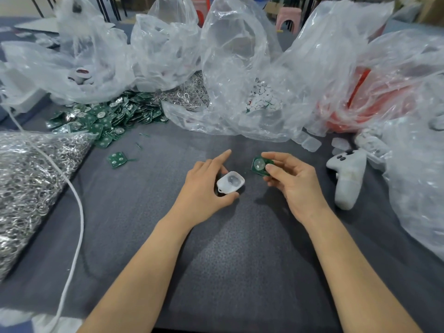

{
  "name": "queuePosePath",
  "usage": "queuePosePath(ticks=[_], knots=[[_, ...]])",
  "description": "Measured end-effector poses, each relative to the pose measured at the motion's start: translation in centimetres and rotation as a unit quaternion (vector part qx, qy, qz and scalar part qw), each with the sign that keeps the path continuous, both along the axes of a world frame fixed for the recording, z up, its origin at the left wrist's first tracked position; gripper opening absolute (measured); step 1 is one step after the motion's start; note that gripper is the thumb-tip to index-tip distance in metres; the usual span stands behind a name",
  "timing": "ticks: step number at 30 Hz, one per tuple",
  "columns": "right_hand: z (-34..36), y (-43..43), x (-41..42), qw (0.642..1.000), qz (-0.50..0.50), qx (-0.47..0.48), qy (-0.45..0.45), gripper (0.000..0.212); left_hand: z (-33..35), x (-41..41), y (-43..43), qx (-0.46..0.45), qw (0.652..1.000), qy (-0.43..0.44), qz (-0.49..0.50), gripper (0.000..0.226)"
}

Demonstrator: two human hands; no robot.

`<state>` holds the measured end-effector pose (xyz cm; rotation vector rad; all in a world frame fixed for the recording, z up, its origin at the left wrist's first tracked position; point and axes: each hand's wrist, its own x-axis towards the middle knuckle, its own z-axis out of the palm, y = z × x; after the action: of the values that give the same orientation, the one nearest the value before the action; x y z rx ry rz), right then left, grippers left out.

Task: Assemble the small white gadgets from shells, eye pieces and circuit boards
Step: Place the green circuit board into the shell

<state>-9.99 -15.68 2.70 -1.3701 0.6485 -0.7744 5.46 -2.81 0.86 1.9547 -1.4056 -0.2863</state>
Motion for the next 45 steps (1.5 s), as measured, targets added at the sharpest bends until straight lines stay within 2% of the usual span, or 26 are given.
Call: queuePosePath(ticks=[5, 8, 13, 16, 21, 25, 31, 35, 37, 42, 45], knots=[[-0.1, 0.6, 0.2, 0.996, 0.018, -0.061, 0.068, 0.024, 0.3, -0.2, -0.1, 0.006, 0.999, 0.014, -0.036, 0.083], [-0.2, 0.6, 0.3, 0.996, -0.008, -0.058, 0.072, 0.018, 0.2, -0.1, -0.1, 0.003, 0.999, 0.009, -0.050, 0.081], [-0.1, 0.3, 0.1, 0.995, -0.045, -0.056, 0.067, 0.024, 0.0, -0.1, -0.1, 0.001, 0.998, -0.003, -0.062, 0.072], [-0.1, 0.4, 0.2, 0.993, -0.045, -0.071, 0.085, 0.025, -0.4, 0.1, -0.2, -0.024, 0.999, 0.004, -0.042, 0.066], [-0.1, 0.7, 0.3, 0.987, -0.037, -0.093, 0.124, 0.022, -0.6, 0.1, -0.5, -0.086, 0.995, 0.021, 0.055, 0.046], [-0.1, 0.7, 0.3, 0.984, -0.039, -0.103, 0.137, 0.020, -0.5, -0.2, -0.6, -0.068, 0.996, 0.031, 0.041, 0.033], [-0.2, 0.6, 0.2, 0.984, -0.059, -0.100, 0.135, 0.023, -0.4, -0.3, -0.5, -0.053, 0.998, 0.008, 0.018, 0.038], [-0.1, 0.6, 0.2, 0.989, -0.061, -0.072, 0.115, 0.029, 0.0, -0.3, -0.2, -0.023, 0.999, 0.035, -0.010, 0.066], [0.0, 0.6, 0.2, 0.991, -0.058, -0.055, 0.107, 0.028, 0.1, -0.3, -0.2, -0.012, 1.000, 0.021, -0.020, 0.074], [0.0, 0.3, 0.1, 0.990, -0.061, -0.030, 0.123, 0.026, 0.2, -0.4, -0.3, -0.030, 0.999, -0.004, -0.014, 0.066], [-0.1, 0.1, -0.2, 0.984, -0.044, -0.038, 0.170, 0.028, 0.2, -0.4, -0.3, -0.028, 1.000, -0.009, -0.011, 0.058]])
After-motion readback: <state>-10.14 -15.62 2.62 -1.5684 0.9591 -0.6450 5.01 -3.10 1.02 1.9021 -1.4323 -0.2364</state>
